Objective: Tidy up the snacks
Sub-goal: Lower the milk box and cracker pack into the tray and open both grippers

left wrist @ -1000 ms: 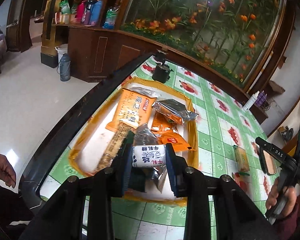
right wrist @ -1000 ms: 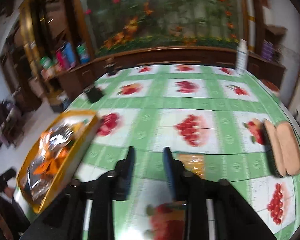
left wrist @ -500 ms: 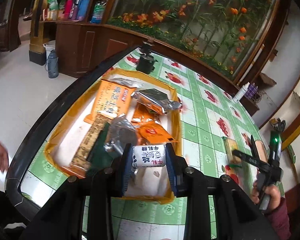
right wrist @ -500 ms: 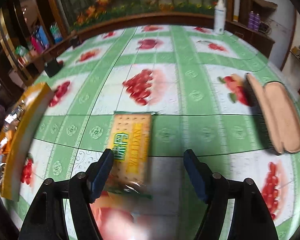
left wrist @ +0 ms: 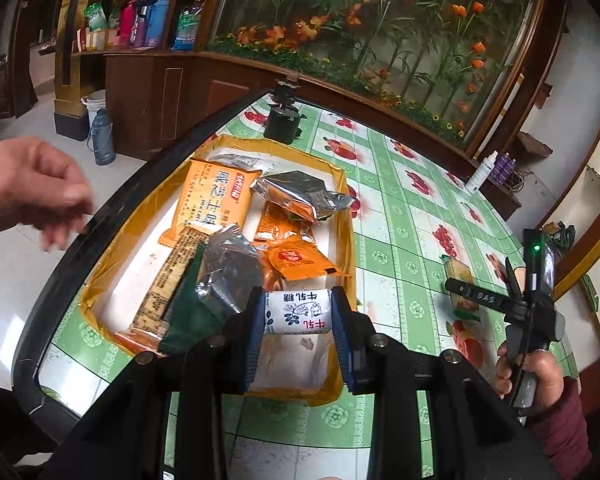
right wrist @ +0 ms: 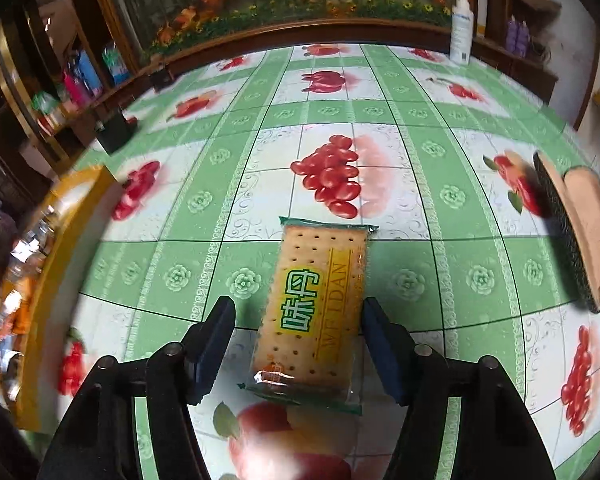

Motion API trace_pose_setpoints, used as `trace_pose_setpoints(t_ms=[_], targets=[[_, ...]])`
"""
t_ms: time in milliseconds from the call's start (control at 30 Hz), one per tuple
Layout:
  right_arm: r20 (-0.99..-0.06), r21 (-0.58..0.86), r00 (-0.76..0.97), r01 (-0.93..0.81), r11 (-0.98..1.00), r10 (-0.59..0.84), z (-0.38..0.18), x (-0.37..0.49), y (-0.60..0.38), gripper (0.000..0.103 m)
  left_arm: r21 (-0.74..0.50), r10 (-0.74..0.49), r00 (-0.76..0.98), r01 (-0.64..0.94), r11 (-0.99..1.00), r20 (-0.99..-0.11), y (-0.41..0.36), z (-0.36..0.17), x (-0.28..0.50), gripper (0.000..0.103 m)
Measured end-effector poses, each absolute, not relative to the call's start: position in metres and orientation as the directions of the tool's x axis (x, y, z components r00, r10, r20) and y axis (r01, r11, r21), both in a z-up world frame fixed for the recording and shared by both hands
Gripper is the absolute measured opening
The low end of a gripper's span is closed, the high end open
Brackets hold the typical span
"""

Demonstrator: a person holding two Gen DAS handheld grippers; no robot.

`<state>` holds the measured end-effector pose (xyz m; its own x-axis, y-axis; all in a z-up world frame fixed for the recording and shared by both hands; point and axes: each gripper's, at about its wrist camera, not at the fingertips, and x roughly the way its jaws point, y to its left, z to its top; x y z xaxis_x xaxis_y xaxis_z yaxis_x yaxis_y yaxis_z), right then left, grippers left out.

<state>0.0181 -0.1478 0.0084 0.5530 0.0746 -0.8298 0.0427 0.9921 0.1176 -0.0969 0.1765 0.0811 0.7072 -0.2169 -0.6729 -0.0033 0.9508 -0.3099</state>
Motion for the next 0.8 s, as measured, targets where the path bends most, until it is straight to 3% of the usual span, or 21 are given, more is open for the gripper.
trace_pose_setpoints(t_ms=[33,267,467,667,733,800], targets=[[-0.833,0.073,0.552,0.041,0.996,0.038,0.007,0.019,-0.141,0.052,-0.309,-0.213,0.709,-0.006,0.951,-0.672,0.179,0.081,-0.098,0.031],[-0.794,0.100,0.605,0.021,0.995,0.067,0.026,0.004,-0.130,0.051,-0.315,-0.181,0.715,-0.057,0.947,-0.675,0.204,0.076,-0.096,0.031],[-0.736,0.210,0.617,-0.184,0.960,0.279,0.070,-0.008,-0.071,0.052,-0.311,-0.146,0.710,-0.108,0.944,-0.689,0.225,0.070,-0.079,0.031],[-0.727,0.302,0.509,-0.364,0.881,0.460,0.077,0.001,0.016,0.052,-0.324,-0.130,0.684,-0.163,0.932,-0.718,0.245,0.058,-0.057,0.031],[-0.729,0.310,0.483,-0.400,0.863,0.486,0.074,0.004,0.041,0.052,-0.314,-0.110,0.680,-0.184,0.931,-0.724,0.250,0.055,-0.053,0.035],[-0.734,0.308,0.467,-0.418,0.855,0.493,0.069,0.008,0.058,0.052,-0.321,-0.110,0.681,-0.191,0.927,-0.724,0.254,0.053,-0.050,0.058]])
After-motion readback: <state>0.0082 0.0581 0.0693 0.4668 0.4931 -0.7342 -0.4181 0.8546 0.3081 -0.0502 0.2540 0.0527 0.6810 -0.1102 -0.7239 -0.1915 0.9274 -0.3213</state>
